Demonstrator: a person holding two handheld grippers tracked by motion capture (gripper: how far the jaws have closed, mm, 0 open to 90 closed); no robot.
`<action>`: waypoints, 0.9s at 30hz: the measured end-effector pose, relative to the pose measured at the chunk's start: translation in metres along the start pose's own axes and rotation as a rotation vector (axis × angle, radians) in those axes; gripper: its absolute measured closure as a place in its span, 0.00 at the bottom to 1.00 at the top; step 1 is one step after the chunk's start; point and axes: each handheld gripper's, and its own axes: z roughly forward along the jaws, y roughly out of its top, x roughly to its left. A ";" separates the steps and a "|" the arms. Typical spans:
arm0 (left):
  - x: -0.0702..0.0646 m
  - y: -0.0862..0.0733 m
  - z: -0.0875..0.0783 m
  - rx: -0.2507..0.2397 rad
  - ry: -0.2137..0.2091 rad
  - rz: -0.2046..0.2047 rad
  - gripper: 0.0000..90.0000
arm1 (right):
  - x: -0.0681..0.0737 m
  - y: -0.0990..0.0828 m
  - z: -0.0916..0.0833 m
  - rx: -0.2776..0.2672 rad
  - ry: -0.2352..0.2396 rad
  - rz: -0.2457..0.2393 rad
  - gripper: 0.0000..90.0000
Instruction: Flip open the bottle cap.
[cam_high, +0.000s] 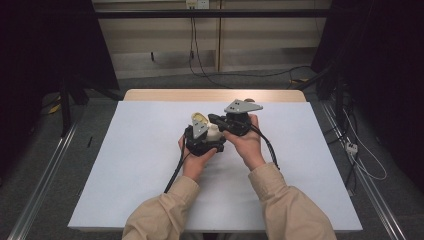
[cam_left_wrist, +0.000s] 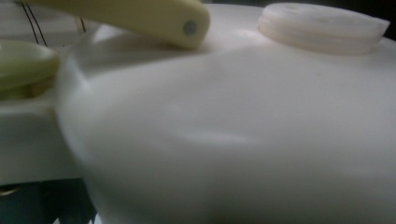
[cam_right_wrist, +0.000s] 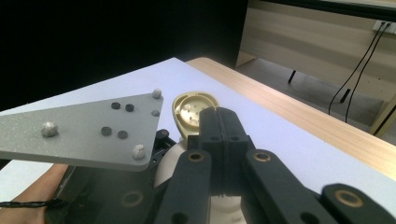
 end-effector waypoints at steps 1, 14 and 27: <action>0.000 0.000 0.000 0.000 0.000 0.000 0.05 | 0.000 -0.001 0.000 0.006 -0.002 0.004 1.00; 0.000 0.000 -0.002 0.013 0.001 -0.004 0.05 | -0.006 -0.008 -0.010 -0.004 -0.016 0.047 0.87; 0.000 -0.001 -0.006 0.039 -0.016 -0.013 0.05 | -0.005 -0.015 -0.019 0.012 -0.040 0.073 0.52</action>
